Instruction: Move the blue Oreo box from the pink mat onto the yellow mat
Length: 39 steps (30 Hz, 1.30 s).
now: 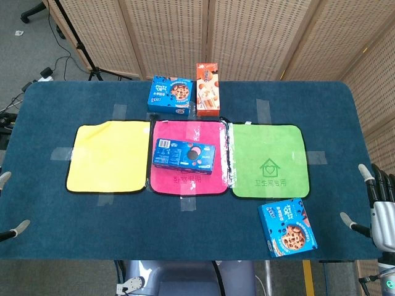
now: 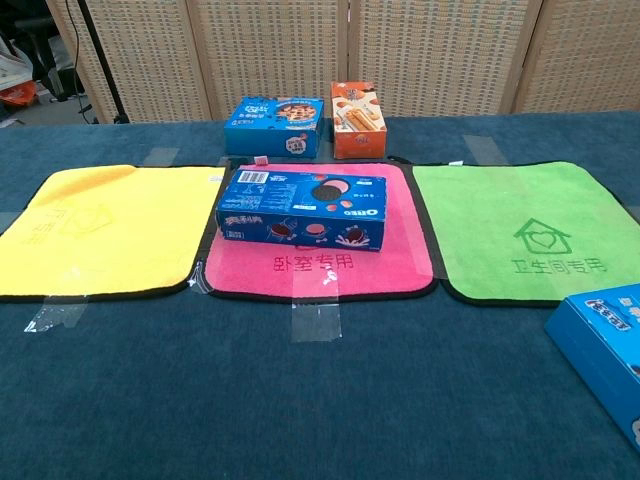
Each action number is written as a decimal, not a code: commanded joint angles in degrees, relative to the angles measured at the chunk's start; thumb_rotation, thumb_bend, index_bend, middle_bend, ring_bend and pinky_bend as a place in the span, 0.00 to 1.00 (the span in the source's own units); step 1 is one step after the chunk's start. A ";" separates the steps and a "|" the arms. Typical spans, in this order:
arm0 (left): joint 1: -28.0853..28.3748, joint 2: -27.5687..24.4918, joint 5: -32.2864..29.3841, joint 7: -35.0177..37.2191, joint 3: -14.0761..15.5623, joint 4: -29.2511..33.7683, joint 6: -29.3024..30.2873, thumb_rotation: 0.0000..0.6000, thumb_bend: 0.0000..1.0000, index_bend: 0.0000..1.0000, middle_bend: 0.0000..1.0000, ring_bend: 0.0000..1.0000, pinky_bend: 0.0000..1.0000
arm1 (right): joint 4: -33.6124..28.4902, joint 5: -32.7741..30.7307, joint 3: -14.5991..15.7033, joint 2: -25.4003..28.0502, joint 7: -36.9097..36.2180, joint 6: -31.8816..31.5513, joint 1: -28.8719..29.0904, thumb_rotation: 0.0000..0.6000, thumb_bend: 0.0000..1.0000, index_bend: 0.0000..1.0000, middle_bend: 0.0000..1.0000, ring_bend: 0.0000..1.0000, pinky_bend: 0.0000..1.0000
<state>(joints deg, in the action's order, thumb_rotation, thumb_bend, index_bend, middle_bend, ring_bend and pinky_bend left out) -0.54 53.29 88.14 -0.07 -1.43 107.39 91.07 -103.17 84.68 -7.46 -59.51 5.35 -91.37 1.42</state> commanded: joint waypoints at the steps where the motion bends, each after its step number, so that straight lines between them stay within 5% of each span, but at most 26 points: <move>1: -0.02 -0.03 0.03 0.15 0.00 -0.04 0.03 1.00 0.00 0.00 0.00 0.00 0.00 | 0.05 0.00 -0.01 0.00 -0.28 -0.02 -0.03 1.00 0.00 0.00 0.00 0.00 0.00; 13: 1.02 -0.04 0.68 1.64 -0.59 -0.70 -0.72 1.00 0.04 0.00 0.00 0.00 0.00 | -0.22 0.74 0.13 0.12 -1.26 -0.49 -0.18 1.00 0.00 0.00 0.00 0.00 0.00; 18: 10.11 1.12 6.28 -2.68 -5.14 -2.18 -6.74 1.00 0.91 0.00 0.00 0.00 0.00 | -0.31 0.76 0.02 0.28 -1.77 -0.51 -0.14 1.00 0.00 0.00 0.00 0.00 0.00; 20: 14.67 1.15 8.92 -3.61 -6.24 -1.67 -11.29 1.00 1.00 0.01 0.00 0.00 0.00 | -0.38 0.51 -0.14 0.37 -1.93 -0.55 -0.15 1.00 0.00 0.00 0.00 0.00 0.00; 24: 22.51 1.00 11.33 -3.23 -7.85 -0.62 -20.18 1.00 1.00 0.25 0.06 0.04 0.04 | -0.29 0.09 -0.33 0.38 -2.06 -0.41 -0.07 1.00 0.00 0.00 0.00 0.00 0.00; 27: 26.78 2.52 10.80 -4.38 -9.47 -0.24 -24.55 1.00 1.00 0.49 0.22 0.17 0.13 | -0.20 -0.32 -0.41 0.34 -2.07 -0.07 0.05 1.00 0.00 0.00 0.00 0.00 0.00; 29: 29.51 4.00 9.59 -6.01 -10.63 -0.08 -27.47 1.00 1.00 0.56 0.27 0.21 0.17 | -0.10 -0.69 -0.52 0.28 -2.00 0.20 0.17 1.00 0.00 0.00 0.00 0.00 0.00; 35: 38.00 9.97 3.13 -13.91 -13.66 -0.58 -37.70 1.00 1.00 0.60 0.31 0.23 0.20 | 0.24 -2.21 -1.00 0.10 -1.79 1.25 0.67 1.00 0.00 0.00 0.00 0.00 0.00; 39: 46.23 19.64 -0.99 -22.34 -15.09 -6.79 -44.54 1.00 1.00 0.60 0.32 0.23 0.21 | 0.58 -3.96 -1.59 -0.08 -1.70 2.29 1.17 1.00 0.00 0.00 0.00 0.00 0.00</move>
<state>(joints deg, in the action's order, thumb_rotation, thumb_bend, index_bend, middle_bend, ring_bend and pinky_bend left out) 39.30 65.76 90.63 -16.98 -14.77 105.13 52.14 -102.75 81.30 -8.80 -59.51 3.67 -89.45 2.40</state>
